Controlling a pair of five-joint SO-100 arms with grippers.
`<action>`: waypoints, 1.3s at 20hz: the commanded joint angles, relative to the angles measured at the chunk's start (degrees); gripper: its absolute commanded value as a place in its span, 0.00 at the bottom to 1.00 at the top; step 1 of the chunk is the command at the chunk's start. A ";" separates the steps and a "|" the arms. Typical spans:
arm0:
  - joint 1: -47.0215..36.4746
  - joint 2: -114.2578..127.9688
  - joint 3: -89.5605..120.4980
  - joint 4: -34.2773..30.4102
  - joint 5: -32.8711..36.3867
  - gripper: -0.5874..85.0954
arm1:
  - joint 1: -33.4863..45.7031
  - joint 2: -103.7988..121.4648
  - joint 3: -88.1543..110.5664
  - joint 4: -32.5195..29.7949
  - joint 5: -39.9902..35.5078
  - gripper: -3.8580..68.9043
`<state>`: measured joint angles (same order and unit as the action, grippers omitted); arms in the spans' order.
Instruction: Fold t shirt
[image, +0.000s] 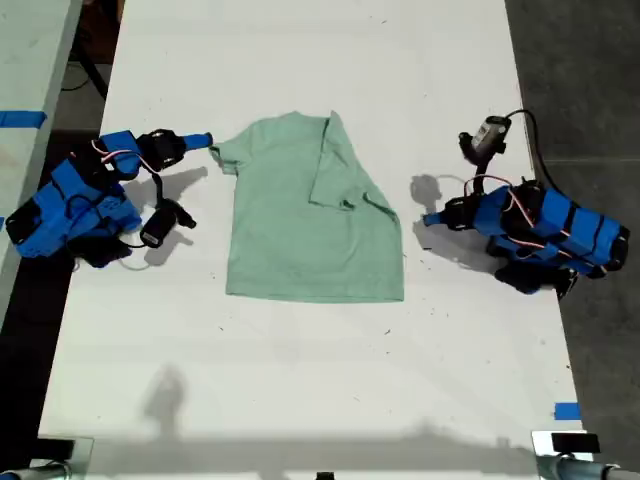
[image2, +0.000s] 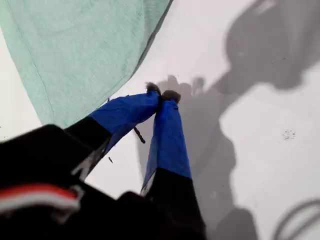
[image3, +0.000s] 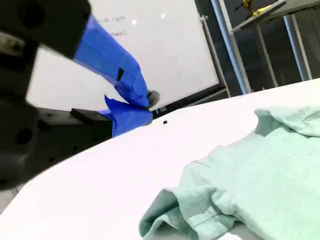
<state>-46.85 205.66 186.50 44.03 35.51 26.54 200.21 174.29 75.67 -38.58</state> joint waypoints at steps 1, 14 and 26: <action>-1.23 0.44 2.02 0.44 -1.05 0.01 | 0.62 0.53 2.72 0.79 0.88 0.08; -2.72 0.44 2.02 1.93 -3.08 0.01 | 0.53 0.53 2.99 0.79 1.49 0.08; -2.02 0.44 2.02 1.76 -2.90 0.00 | 0.62 0.53 3.08 0.70 1.49 0.07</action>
<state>-48.52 205.66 186.50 46.05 33.40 26.81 200.21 174.46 76.38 -37.44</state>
